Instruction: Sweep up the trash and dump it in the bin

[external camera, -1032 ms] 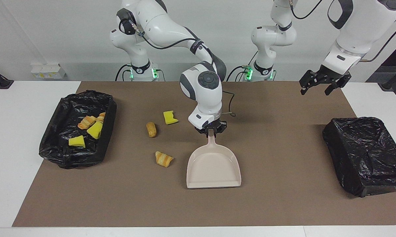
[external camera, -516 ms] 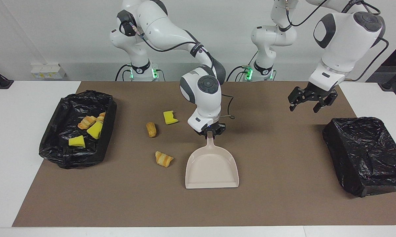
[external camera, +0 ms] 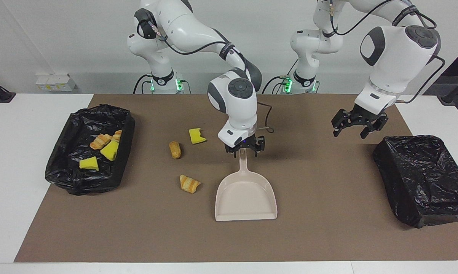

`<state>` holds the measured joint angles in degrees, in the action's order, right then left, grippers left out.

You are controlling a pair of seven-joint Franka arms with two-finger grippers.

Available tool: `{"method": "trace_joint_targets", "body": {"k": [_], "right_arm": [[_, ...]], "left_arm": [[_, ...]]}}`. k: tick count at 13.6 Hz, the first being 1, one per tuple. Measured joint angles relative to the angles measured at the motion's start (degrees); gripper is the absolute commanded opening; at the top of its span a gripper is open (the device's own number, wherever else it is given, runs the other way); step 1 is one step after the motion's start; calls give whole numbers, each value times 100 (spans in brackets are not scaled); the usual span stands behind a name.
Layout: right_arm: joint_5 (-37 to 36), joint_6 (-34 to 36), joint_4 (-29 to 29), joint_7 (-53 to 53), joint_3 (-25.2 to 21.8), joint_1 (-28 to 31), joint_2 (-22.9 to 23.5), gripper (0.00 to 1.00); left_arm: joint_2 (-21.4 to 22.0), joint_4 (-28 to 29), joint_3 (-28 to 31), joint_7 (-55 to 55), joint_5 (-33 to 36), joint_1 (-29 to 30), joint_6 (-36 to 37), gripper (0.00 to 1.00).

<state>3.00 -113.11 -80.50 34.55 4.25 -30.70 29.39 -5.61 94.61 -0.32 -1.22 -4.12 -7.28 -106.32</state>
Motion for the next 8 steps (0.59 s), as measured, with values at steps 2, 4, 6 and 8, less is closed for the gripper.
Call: {"method": "trace_joint_targets", "body": {"k": [2, 4, 6, 8], "right_arm": [[263, 173, -641, -34, 23, -100, -611, 100], [410, 147, -1563, -34, 40, -414, -1217, 100], [543, -262, -2683, -22, 46, -827, -1826, 100], [664, -872, -3854, -22, 49, -1105, -2414, 100]], "left_arm": [[-59, 7, -7, 1, 0, -17, -108, 100], [-132, 9, -9, 1, 0, -63, -207, 100], [-158, 9, -10, 1, 0, -83, -243, 100], [-194, 10, -10, 1, -2, -138, -373, 100]]}}
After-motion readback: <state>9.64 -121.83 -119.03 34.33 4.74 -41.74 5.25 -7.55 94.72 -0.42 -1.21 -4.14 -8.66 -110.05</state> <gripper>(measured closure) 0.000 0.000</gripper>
